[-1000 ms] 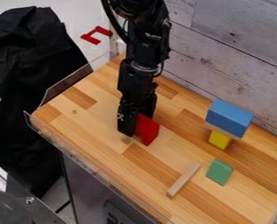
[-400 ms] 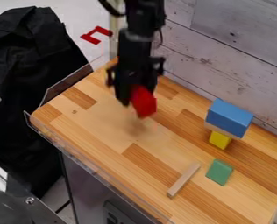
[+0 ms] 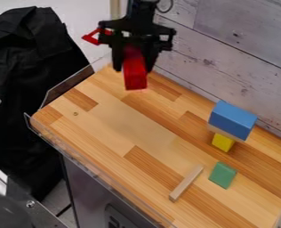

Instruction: Put the red arch on top of the blue rectangular block

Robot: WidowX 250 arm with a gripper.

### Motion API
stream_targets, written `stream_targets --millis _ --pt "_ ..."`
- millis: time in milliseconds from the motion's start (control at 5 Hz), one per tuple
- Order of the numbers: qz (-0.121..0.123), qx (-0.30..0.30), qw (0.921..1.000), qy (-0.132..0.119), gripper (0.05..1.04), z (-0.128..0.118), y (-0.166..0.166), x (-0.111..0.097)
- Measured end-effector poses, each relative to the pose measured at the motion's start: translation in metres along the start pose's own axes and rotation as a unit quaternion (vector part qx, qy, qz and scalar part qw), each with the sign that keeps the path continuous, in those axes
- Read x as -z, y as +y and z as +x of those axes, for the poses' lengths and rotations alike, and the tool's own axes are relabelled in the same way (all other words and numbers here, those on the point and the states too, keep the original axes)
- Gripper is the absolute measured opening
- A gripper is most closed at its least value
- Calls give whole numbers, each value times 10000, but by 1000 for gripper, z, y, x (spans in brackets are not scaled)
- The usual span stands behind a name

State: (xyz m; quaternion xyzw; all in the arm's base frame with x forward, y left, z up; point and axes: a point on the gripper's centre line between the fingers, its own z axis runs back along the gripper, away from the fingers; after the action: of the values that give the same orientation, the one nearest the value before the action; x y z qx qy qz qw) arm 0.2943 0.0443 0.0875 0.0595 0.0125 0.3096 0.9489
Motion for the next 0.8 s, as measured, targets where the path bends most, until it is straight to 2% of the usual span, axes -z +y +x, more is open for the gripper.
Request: stream_targets --millis 200,400,600,800 --pt "-233 746 9965 -305 611 -17 -5 -21" --pt "-416 1035 9933 -297 611 -28 -16 -25" --pt "-512 1767 9821 -404 611 -54 -49 -30" --pt "-630 1637 9836 -413 611 -72 -79 -36"
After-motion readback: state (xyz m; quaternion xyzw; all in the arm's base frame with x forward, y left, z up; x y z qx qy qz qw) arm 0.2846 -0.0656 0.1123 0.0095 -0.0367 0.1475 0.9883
